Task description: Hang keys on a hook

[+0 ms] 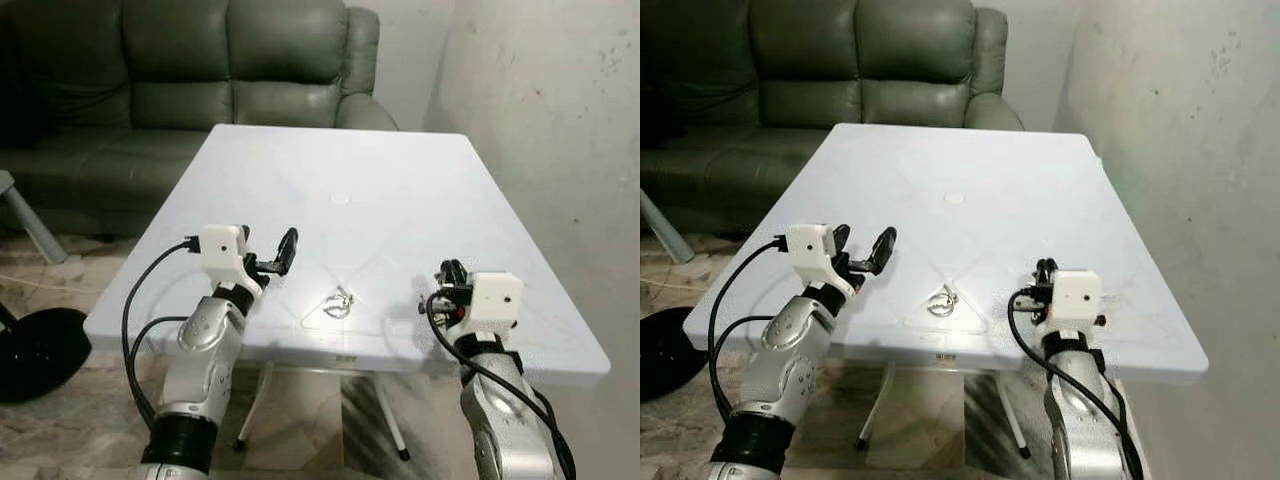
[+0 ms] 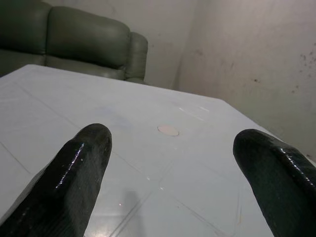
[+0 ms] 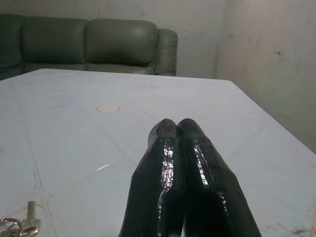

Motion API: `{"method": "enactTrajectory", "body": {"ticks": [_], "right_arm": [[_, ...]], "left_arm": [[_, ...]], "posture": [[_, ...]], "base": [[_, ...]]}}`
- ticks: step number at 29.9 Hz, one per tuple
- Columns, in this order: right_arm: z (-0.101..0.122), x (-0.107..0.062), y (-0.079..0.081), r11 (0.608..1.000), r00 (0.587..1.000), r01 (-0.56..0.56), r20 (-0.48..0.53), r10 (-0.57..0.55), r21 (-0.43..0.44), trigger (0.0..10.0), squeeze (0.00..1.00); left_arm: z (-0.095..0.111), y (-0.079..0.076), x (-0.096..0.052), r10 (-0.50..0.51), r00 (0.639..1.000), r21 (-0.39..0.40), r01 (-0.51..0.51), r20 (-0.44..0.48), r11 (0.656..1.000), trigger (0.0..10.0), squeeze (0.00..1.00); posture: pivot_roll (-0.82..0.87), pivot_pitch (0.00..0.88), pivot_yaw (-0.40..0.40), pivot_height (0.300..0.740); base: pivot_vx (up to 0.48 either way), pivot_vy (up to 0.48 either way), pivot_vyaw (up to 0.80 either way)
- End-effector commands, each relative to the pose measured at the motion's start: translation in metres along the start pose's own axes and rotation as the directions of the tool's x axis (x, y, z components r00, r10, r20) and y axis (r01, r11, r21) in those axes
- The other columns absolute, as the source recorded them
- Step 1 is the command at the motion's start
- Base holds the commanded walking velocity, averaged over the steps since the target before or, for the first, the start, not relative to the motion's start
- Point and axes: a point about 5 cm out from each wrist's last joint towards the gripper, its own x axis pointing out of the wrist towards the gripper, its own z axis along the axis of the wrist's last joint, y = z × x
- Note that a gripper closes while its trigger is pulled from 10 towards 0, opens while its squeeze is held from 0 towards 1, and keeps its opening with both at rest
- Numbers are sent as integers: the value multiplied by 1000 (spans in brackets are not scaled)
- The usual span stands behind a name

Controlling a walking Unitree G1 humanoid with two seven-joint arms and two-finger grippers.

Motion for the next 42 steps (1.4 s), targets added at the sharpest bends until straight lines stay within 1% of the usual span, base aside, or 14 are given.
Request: {"method": "enactTrajectory", "body": {"ticks": [1,6,9,11,15,23,29,41,42], "right_arm": [[1,2,3,1000,1000,-4,-2,4,-1,10000,0],[0,2,3,1000,1000,-11,-5,11,-3,10000,0],[0,3,3,1000,1000,-11,-6,11,-5,10000,0],[1,3,3,1000,1000,-11,-5,11,-6,10000,0],[0,2,3,1000,1000,-15,-7,15,-8,10000,0],[-2,1,3,999,1000,-27,-14,27,-18,10000,0],[-2,1,4,999,999,-38,-15,38,-22,10000,0],[-2,0,5,999,999,-49,-17,48,-25,10000,0],[-2,0,6,998,999,-50,-17,50,-25,10000,0]], "left_arm": [[4,0,4,-14,1000,10,14,15,1000,10000,0],[5,-2,4,-31,999,21,30,24,999,10000,0],[5,-2,5,-28,999,27,28,24,999,10000,0],[5,-3,6,-27,999,15,27,24,1000,10000,0],[3,-4,7,-23,999,-20,23,25,1000,10000,0],[3,-5,7,-21,999,2,21,31,1000,10000,0],[1,-6,7,-23,999,0,23,27,1000,10000,0],[0,-8,6,-32,999,25,31,25,999,10000,0],[-1,-8,6,-35,999,6,35,22,999,10000,0]], "posture": [[-65,0,5,740],[-67,0,4,740],[-69,0,4,740],[-70,0,3,740],[-71,0,1,740],[-71,0,-8,740],[-71,0,-13,740],[-72,0,-16,740],[-72,0,-16,740]], "base": [[0,0,-712],[0,0,-712],[0,-480,-712],[0,-382,-712],[0,0,-712],[0,0,-714],[0,0,-712],[0,0,-713],[0,-480,-712]]}}
